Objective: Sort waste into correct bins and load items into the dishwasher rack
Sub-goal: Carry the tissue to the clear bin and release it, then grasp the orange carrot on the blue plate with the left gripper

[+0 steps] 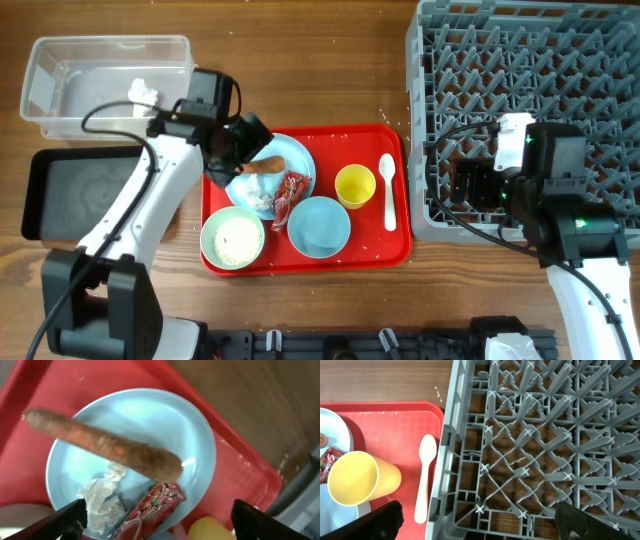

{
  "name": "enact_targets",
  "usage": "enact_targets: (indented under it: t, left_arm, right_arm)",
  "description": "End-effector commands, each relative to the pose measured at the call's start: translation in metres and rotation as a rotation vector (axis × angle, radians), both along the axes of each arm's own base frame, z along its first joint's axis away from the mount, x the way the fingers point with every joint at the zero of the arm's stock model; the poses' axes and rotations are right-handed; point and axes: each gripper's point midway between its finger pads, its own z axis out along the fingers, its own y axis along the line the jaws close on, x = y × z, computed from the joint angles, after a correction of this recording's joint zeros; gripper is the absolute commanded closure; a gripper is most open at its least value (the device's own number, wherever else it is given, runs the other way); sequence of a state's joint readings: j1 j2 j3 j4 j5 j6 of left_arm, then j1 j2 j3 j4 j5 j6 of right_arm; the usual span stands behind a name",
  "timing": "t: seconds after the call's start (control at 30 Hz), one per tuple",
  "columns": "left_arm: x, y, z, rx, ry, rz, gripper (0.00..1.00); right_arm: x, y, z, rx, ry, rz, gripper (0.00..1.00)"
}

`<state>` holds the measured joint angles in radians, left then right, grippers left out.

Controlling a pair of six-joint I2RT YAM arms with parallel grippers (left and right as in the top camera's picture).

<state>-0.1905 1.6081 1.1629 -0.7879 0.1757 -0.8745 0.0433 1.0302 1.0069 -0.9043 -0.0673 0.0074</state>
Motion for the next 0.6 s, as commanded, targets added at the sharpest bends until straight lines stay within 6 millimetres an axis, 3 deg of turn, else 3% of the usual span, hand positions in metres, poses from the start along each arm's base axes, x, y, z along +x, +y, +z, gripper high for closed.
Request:
enact_targets:
  t: [0.0, 0.2, 0.33, 0.57]
  left_arm:
    - [-0.002, 0.006, -0.018, -0.022, 0.027, 0.189, 0.14]
    - [-0.011, 0.018, -0.044, 0.025, 0.075, 0.273, 0.19]
    - [-0.007, 0.018, -0.067, 0.041, 0.109, 0.274, 0.19]
    - [0.004, 0.024, -0.080, 0.078, 0.086, 0.287, 0.34]
  right_arm:
    - [0.003, 0.003, 0.009, 0.023, -0.022, -0.005, 0.00]
    - [0.003, 0.004, 0.009, 0.024, -0.022, -0.005, 0.00]
    - [0.003, 0.003, 0.009, 0.023, -0.021, -0.005, 0.00]
    - [0.003, 0.003, 0.009, 0.023, -0.022, -0.005, 0.00]
